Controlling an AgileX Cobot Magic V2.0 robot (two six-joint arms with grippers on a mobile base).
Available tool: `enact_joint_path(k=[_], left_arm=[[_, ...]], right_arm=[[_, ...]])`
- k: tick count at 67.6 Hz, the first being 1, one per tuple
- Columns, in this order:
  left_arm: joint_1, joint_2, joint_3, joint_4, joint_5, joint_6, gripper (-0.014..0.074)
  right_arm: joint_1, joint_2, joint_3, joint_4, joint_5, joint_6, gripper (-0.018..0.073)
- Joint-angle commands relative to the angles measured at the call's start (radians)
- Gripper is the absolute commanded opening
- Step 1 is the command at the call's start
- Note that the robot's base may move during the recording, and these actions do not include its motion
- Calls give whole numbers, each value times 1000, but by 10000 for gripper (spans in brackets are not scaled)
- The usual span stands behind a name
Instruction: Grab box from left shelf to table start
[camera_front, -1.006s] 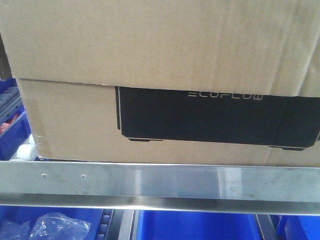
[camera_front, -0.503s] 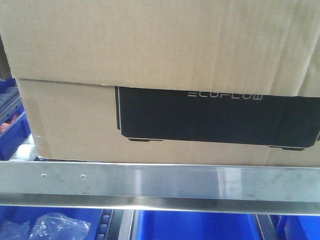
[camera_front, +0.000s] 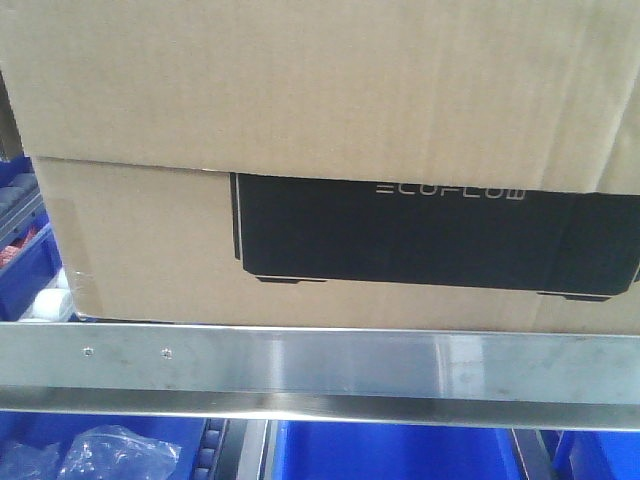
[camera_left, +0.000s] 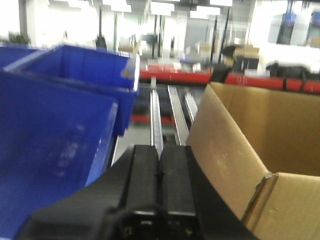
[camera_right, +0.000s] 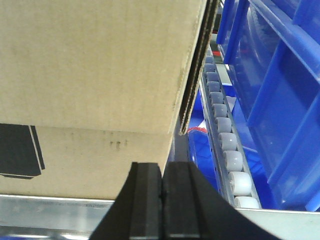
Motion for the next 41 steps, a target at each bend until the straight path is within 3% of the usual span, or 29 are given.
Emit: enact_joint_path(k=[1, 11, 16, 26, 32, 41], left_arm=[[-6, 102, -123, -17, 23, 6, -90], [-6, 249, -245, -49, 107, 12, -25], [-6, 320, -291, -73, 127, 13, 57], [-6, 447, -353, -126, 146, 45, 323], [-6, 520, -410, -178, 230, 55, 472], [-6, 662, -547, -288, 399, 150, 531]], right_arm=[[-5, -6, 2, -2, -86, -3, 57], [-5, -6, 2, -2, -86, -3, 57], [-5, -6, 2, -2, -87, -3, 57], [-5, -6, 2, -2, -87, -3, 57], [-5, -6, 2, -2, -87, -3, 57], [-5, -6, 2, -2, -87, -3, 57]])
